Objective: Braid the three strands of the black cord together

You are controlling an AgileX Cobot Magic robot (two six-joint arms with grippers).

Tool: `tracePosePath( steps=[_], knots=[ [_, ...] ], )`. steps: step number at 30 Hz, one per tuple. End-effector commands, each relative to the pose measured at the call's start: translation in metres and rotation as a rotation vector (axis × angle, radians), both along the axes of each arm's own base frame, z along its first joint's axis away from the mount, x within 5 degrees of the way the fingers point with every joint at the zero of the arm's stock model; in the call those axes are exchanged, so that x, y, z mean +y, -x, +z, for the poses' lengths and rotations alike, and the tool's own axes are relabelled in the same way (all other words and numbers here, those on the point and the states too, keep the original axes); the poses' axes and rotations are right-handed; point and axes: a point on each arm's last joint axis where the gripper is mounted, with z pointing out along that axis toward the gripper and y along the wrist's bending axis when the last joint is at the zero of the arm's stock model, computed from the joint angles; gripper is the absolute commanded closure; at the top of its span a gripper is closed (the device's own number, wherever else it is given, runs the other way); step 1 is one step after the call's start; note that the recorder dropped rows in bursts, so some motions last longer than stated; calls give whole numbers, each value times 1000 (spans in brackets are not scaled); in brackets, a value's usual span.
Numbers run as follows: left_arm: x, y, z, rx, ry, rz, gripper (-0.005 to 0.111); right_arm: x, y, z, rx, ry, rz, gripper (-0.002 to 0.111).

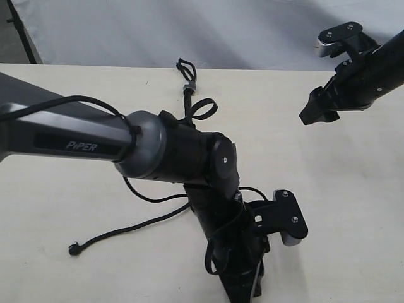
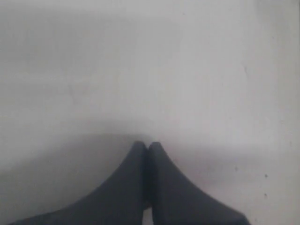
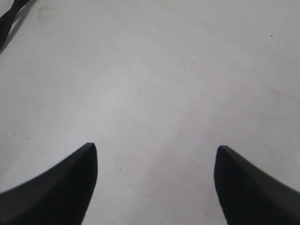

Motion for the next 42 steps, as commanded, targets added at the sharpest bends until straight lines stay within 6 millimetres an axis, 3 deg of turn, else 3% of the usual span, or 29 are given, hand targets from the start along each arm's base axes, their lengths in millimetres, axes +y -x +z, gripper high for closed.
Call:
tracePosePath(
  steps=[1, 11, 16, 23, 37, 39, 42],
  knots=[
    [19, 15, -4, -4, -72, -14, 105, 4, 3, -4, 41, -44, 61, 42],
    [50, 29, -12, -45, -119, 6, 105, 43, 34, -15, 280, -402, 450, 42],
    [57, 34, -8, -68, -120, 3, 105, 69, 48, -48, 330, -304, 471, 42],
    [66, 40, 4, -106, -95, 1, 105, 102, 74, -68, 376, -169, 517, 42],
    [68, 41, 8, -135, -79, 11, 105, 124, 115, -100, 390, -76, 550, 42],
    [68, 41, 8, -139, -82, 6, 105, 124, 114, -102, 373, -59, 548, 48],
    [68, 41, 8, -136, -81, 7, 105, 121, 111, -104, 351, -20, 522, 76]
  ],
)
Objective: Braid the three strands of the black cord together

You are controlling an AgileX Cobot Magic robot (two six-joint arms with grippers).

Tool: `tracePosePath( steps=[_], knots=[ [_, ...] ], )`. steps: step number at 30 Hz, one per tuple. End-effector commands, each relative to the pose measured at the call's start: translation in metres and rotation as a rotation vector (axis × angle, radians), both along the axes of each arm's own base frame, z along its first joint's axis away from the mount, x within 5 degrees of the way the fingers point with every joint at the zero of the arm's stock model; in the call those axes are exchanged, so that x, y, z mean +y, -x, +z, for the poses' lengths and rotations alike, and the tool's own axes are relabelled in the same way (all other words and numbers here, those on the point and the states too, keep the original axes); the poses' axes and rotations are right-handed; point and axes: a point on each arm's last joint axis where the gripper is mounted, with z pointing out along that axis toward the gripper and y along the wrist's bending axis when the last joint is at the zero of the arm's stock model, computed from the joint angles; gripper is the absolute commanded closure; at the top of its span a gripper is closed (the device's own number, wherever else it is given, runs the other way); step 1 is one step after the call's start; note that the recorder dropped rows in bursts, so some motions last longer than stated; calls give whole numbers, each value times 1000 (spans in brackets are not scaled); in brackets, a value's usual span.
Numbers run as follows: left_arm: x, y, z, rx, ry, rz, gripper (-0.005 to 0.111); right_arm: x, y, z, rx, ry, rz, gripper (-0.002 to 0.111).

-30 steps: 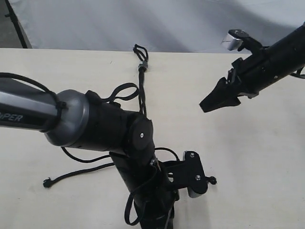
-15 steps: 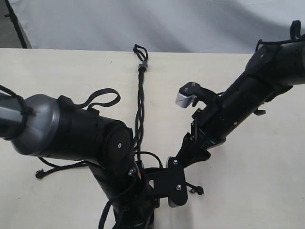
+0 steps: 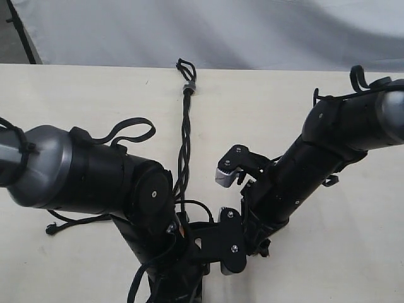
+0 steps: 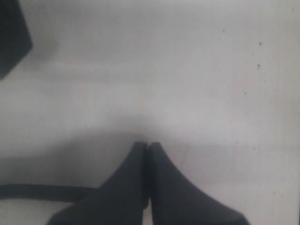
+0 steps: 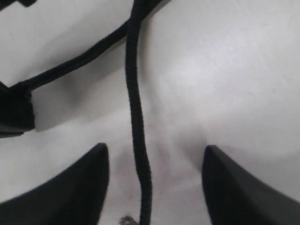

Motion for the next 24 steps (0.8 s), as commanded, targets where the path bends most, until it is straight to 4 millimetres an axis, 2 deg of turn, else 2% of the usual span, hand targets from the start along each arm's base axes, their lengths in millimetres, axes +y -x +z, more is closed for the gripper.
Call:
tracePosePath(
  steps=[1, 3, 9, 13, 20, 24],
  knots=[
    [3, 0, 1, 1, -3, -3, 105, -5, -4, -4, -58, 69, -20, 85],
    [3, 1, 2, 1, -2, -4, 105, -8, -5, -5, -68, 103, -22, 108],
    [7, 6, 15, -5, 21, -6, 105, -10, -7, -6, -100, 122, -16, 108],
    [21, 18, 23, -22, 32, 14, 105, -15, -11, -8, -151, 172, 3, 108],
    [36, 29, 52, -101, 113, 51, 105, -17, -16, -8, -215, 196, 30, 108],
    [37, 30, 54, -97, 114, 60, 105, -18, -16, -9, -225, 209, 53, 108]
  ],
)
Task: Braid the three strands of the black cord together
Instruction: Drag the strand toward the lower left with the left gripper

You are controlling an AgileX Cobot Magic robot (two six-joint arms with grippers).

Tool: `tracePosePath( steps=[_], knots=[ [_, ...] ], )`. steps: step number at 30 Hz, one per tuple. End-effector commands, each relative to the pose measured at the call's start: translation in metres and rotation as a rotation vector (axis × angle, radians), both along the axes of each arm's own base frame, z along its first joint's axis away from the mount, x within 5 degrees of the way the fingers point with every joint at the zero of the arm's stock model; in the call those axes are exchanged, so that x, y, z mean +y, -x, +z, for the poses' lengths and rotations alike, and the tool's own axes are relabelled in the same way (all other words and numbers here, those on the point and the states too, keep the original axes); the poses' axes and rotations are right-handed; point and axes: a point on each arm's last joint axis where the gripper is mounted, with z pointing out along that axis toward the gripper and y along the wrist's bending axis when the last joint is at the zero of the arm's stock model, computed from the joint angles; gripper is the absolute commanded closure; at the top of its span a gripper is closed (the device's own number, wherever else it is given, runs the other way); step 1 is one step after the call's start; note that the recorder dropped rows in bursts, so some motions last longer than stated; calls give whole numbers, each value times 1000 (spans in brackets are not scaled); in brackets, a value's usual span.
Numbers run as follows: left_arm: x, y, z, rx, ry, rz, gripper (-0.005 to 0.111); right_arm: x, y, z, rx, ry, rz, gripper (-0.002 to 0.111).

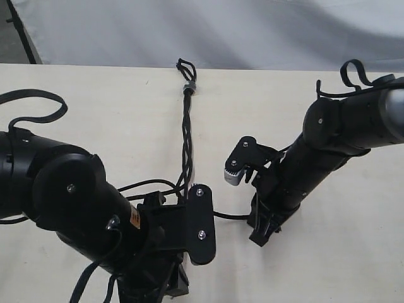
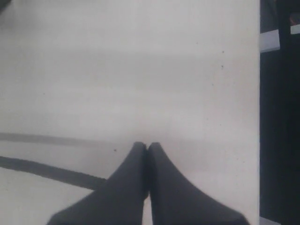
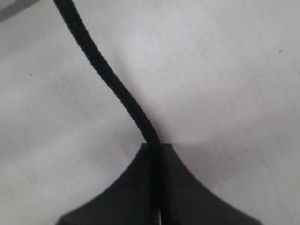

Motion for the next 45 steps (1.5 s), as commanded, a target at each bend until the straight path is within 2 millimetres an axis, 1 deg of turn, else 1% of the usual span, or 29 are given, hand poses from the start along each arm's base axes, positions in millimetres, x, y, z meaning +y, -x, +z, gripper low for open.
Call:
tracePosePath(
  steps=[1, 8, 10, 11, 13, 16, 17, 18, 19, 20, 21, 22, 23, 24, 25, 26, 29, 30, 31, 32, 33, 34, 38, 39, 43, 45],
  knots=[
    [3, 4, 0, 32, -4, 18, 105, -5, -1, -5, -21, 45, 45, 108],
    [3, 4, 0, 39, -3, 31, 105, -6, -9, 7, -144, 54, 79, 107],
    [3, 4, 0, 39, -3, 31, 105, -6, -10, 9, -161, 50, 76, 100],
    [2, 4, 0, 36, -2, 32, 105, -6, -10, 9, -163, 49, 75, 93],
    [2, 4, 0, 34, -1, 33, 105, -6, -10, 9, -163, 49, 75, 74],
    [2, 3, 0, 29, 0, 34, 105, -6, -9, 9, -159, 49, 78, 37],
    [2, 3, 0, 28, 0, 34, 105, -6, -9, 11, -163, 47, 78, 26],
    [2, 3, 0, 28, -1, 33, 105, -6, -10, 14, -173, 43, 75, 18],
    [2, 3, 0, 26, -2, 31, 105, -6, -10, 24, -209, 28, 70, 9],
    [2, 3, 0, 26, -2, 31, 105, -6, -10, 32, -235, 18, 67, 7],
    [3, 3, 0, 19, -9, 23, 105, -6, -11, 47, -302, -9, 54, 8],
    [3, 3, 0, 15, -12, 19, 105, -7, -12, 57, -348, -24, 47, 8],
    [3, 2, 0, 9, -11, 19, 105, -7, -13, 74, -434, -57, 22, 8],
    [3, 2, 0, 4, -7, 21, 105, -8, -13, 84, -478, -77, 2, 8],
    [3, 2, 3, -10, 4, 24, 105, -9, -14, 100, -552, -119, -54, 8],
    [4, 2, 8, -29, 15, 21, 105, -10, -15, 109, -594, -153, -109, 8],
    [9, 0, 20, -130, 25, -12, 105, -10, -17, 111, -613, -166, -133, 8],
    [12, -6, 25, -201, 25, -21, 105, -9, -19, 111, -631, -169, -137, 8],
    [15, -10, 25, -227, 19, -18, 105, -9, -19, 111, -637, -170, -139, 8],
    [22, -20, 25, -261, 8, 8, 105, -9, -19, 111, -637, -170, -139, 8],
    [27, -27, 23, -263, 2, 38, 105, -9, -19, 111, -637, -170, -139, 8],
    [40, -42, 19, -263, -12, 113, 105, -9, -19, 111, -637, -170, -139, 8],
    [71, -69, 9, -218, -43, 294, 105, -9, -19, 111, -637, -170, -139, 8],
    [82, -77, 4, -195, -51, 357, 105, -9, -19, 111, -637, -170, -139, 8],
    [111, -95, -15, -122, -92, 505, 105, -9, -19, 111, -637, -170, -139, 8],
    [122, -101, -27, -84, -111, 558, 105, -9, -19, 111, -637, -170, -139, 8]
  ],
)
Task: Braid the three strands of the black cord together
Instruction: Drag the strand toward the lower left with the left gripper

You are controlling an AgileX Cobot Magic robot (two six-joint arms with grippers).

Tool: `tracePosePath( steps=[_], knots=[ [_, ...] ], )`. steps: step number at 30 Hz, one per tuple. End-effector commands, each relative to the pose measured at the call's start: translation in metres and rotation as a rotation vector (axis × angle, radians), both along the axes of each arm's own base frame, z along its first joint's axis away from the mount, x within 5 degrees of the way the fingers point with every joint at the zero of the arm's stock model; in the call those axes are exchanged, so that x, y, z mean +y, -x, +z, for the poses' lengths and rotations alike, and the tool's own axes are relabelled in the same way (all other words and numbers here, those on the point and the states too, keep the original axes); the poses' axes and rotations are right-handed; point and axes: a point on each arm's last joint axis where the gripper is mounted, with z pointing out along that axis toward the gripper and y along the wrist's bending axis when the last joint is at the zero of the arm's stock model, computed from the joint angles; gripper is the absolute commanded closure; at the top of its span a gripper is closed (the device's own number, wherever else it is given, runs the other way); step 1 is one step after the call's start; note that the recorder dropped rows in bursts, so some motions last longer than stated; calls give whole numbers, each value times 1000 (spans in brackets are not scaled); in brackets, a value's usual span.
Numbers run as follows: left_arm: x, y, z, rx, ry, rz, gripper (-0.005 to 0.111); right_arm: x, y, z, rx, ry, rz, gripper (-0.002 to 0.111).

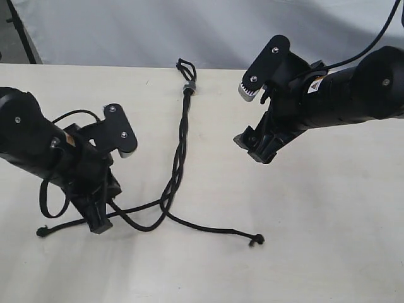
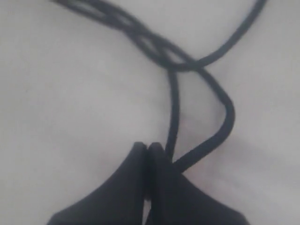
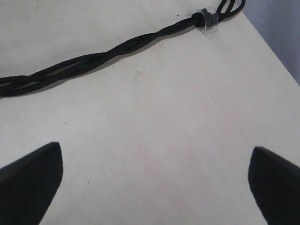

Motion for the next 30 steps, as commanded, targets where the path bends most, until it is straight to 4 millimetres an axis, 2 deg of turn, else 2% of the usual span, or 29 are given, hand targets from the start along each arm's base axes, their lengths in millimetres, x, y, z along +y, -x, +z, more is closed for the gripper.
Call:
tracePosePath(
  steps=[1, 7, 14, 20, 26, 30],
  knots=[
    [23, -13, -24, 84, -2, 144, 105, -1, -1, -1, -3, 0, -6, 8],
    [30, -21, -60, 152, -30, 195, 105, -1, -1, -1, -3, 0, -6, 8],
    [31, -20, -94, 243, -70, 200, 105, -1, -1, -1, -2, 1, -6, 8],
    [34, -22, -97, 248, -60, 253, 105, -1, -1, -1, -1, 1, -6, 8],
    [49, -27, -97, 251, -31, 383, 105, -1, -1, -1, 1, 2, -5, 8],
    [49, -27, -97, 261, -16, 414, 105, -1, -1, -1, 1, 2, -5, 8]
  ],
)
